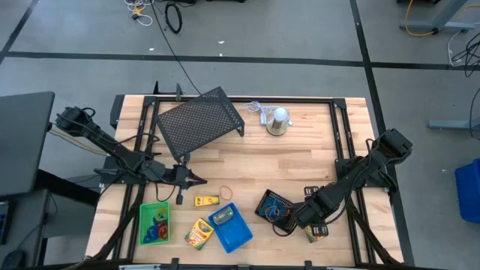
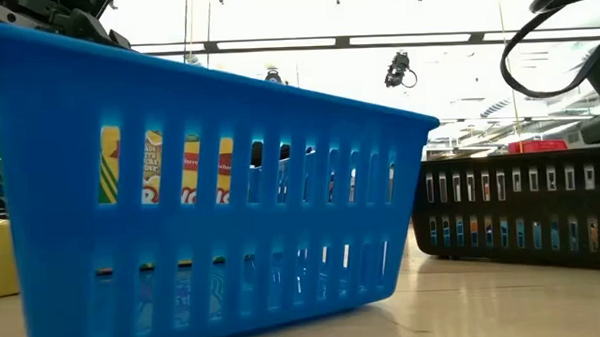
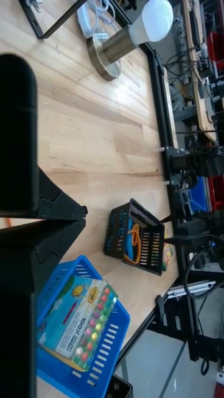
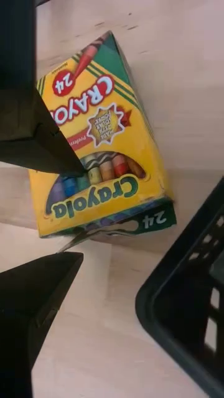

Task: Pick & Place Office Desk Supplies
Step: Put the yellow crayon box into the blue bin

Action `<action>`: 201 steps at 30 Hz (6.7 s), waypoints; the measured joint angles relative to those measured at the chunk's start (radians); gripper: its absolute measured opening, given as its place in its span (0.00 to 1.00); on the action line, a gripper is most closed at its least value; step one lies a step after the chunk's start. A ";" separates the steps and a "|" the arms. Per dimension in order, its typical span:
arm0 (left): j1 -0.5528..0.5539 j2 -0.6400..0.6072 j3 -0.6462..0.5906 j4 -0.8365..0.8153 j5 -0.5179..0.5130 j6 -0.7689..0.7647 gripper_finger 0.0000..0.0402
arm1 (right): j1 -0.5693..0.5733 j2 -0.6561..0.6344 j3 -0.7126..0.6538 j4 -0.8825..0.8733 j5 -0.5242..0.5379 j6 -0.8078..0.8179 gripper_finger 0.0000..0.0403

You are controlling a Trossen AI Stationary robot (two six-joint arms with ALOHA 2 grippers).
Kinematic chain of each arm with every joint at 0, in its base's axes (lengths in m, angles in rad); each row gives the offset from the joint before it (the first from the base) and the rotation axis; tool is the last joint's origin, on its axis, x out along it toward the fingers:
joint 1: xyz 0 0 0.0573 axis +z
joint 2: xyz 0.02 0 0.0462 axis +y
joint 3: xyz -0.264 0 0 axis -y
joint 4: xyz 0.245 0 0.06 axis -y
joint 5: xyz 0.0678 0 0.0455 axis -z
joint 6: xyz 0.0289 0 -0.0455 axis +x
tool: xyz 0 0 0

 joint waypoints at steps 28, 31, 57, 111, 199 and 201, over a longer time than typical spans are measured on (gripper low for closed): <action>0.000 0.000 0.000 -0.002 -0.007 0.001 0.02 | -0.033 -0.044 -0.082 0.159 -0.032 -0.081 0.04; 0.000 0.000 0.000 -0.008 -0.008 0.000 0.02 | -0.022 -0.044 -0.082 0.160 -0.028 -0.063 0.02; 0.000 0.000 0.000 -0.015 -0.008 0.011 0.02 | 0.154 -0.039 0.112 -0.043 0.196 0.219 0.00; 0.185 0.290 0.053 0.526 0.069 -0.338 0.10 | 0.129 0.000 0.491 -0.587 0.764 0.191 0.00; 0.415 0.845 0.804 0.196 0.260 -0.006 0.26 | -0.102 -0.028 0.490 -0.017 1.231 -0.508 0.53; 0.410 0.845 0.804 0.196 0.260 -0.005 0.26 | -0.077 -0.060 0.490 0.035 1.239 -0.532 0.56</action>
